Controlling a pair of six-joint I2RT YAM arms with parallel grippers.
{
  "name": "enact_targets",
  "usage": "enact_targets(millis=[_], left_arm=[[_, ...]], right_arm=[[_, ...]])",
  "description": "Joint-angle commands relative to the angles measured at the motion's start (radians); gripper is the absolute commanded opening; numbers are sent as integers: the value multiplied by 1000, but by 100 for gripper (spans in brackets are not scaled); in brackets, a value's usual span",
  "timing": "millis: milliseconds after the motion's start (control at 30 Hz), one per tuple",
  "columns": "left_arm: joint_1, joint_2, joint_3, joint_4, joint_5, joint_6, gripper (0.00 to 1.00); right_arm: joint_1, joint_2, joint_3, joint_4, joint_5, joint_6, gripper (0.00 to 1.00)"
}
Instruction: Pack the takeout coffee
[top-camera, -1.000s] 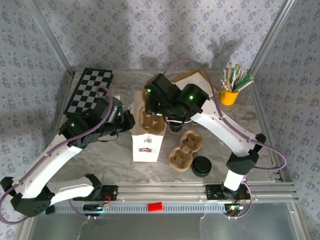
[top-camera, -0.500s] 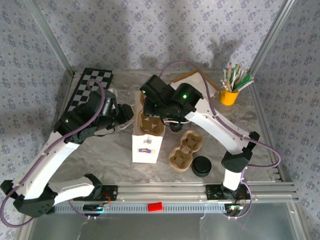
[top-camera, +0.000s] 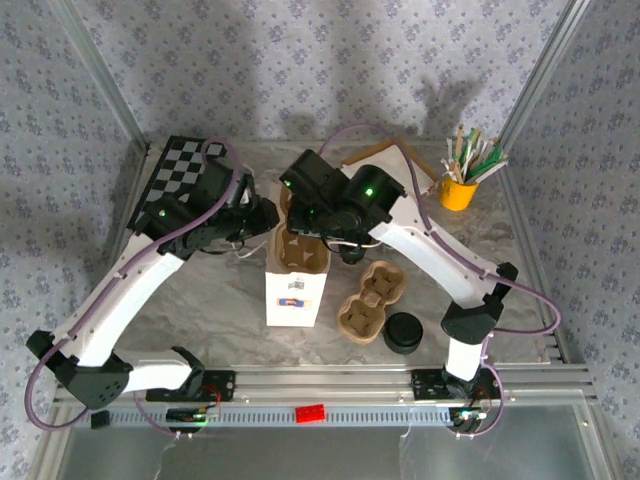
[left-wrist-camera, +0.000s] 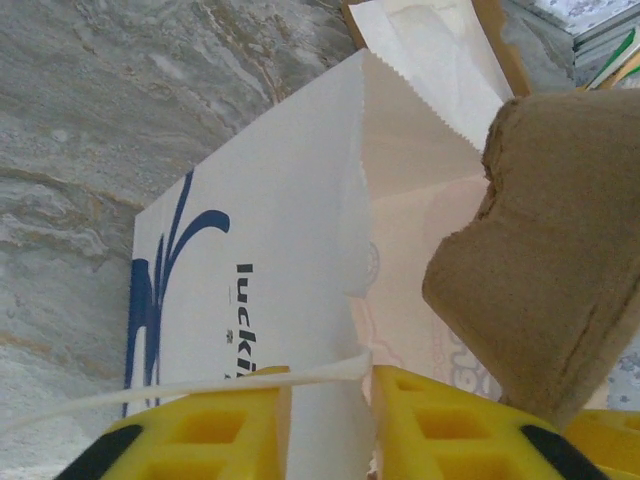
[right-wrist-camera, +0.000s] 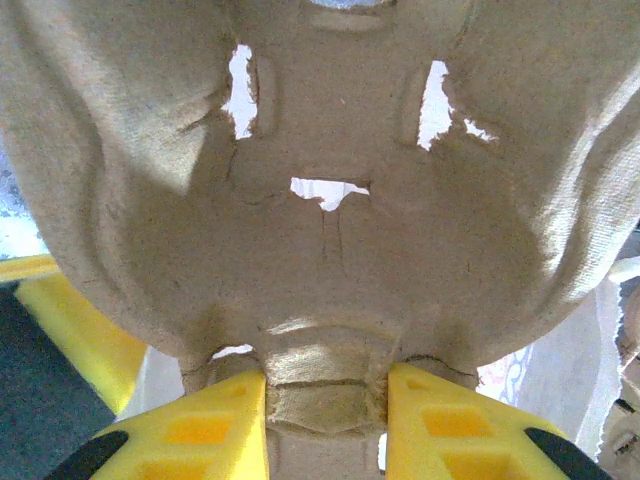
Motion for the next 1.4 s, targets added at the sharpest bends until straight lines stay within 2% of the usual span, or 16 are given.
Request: enact_targets(millis=[0, 233, 467, 633, 733, 1033, 1200, 1367], left_arm=[[11, -10, 21, 17, 9, 21, 18], [13, -17, 21, 52, 6, 14, 6], [11, -35, 7, 94, 3, -7, 0], [11, -49, -13, 99, -22, -4, 0], [10, -62, -42, 131, -25, 11, 0], [9, -71, -58, 153, -2, 28, 0], [11, -71, -54, 139, 0, 19, 8], [22, -65, -35, 91, -3, 8, 21]], right_arm=[[-6, 32, 33, -40, -23, 24, 30], [-4, 60, 51, -61, -54, 32, 30], [-1, 70, 59, -82, -52, 42, 30], [1, 53, 46, -99, -62, 44, 30], [-1, 44, 37, -121, -114, 45, 30], [-23, 57, 34, -174, -167, 16, 30], [-41, 57, 14, -168, -206, 1, 30], [-30, 108, 153, -229, -176, -29, 30]])
